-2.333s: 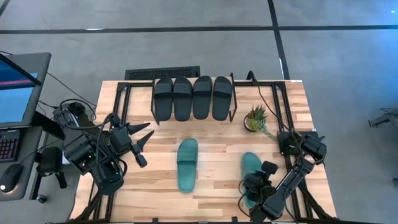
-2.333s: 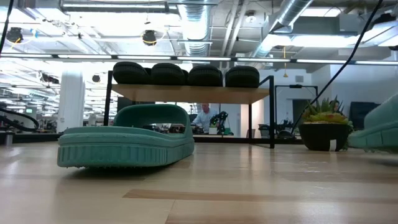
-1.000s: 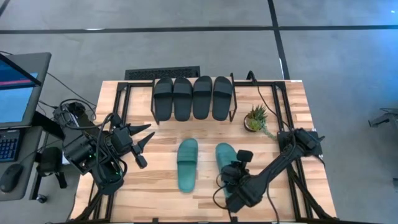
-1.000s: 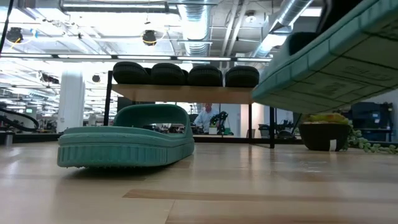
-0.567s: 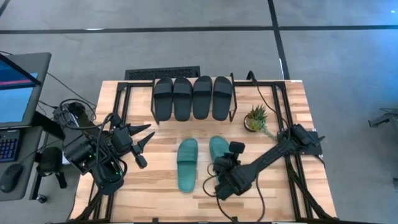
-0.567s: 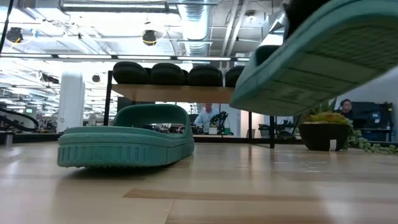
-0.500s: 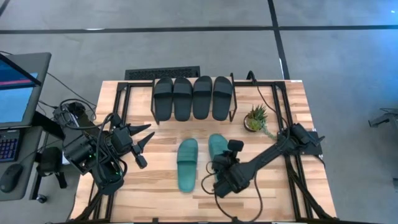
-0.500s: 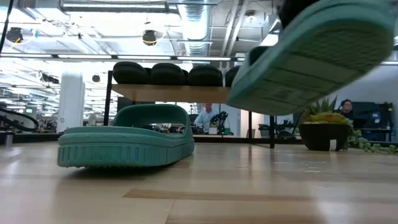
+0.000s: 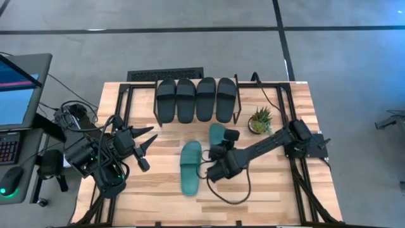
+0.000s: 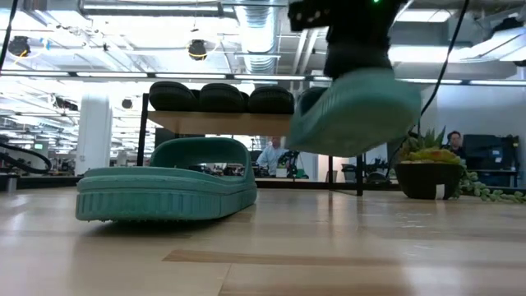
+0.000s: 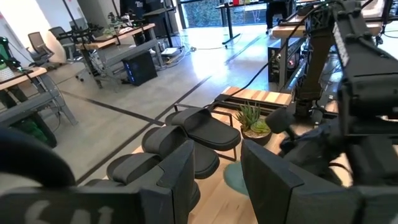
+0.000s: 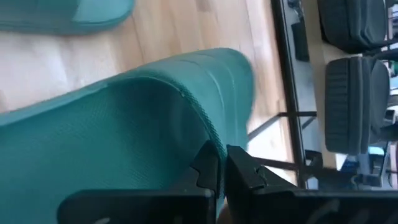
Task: Pick and place slides into the shelf
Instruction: Put the green slipper under the shelf
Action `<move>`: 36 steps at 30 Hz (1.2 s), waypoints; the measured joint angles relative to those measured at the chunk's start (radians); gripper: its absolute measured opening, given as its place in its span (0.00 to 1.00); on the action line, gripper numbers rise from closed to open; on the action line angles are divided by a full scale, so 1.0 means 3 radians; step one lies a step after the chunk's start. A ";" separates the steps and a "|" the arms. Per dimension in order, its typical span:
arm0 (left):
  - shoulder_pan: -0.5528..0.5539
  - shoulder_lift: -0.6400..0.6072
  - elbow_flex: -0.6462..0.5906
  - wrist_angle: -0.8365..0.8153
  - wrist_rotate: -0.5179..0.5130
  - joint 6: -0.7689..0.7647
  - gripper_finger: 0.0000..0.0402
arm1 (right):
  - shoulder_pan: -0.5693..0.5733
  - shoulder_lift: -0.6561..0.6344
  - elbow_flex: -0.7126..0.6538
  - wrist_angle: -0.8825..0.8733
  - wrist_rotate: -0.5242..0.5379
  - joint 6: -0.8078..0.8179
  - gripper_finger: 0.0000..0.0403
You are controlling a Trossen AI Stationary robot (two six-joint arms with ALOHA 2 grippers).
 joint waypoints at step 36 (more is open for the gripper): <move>0.0008 0.0002 0.0000 -0.0039 -0.0016 -0.0007 0.30 | -0.0822 0.0000 -0.0211 0.0975 -0.0181 -0.1334 0.00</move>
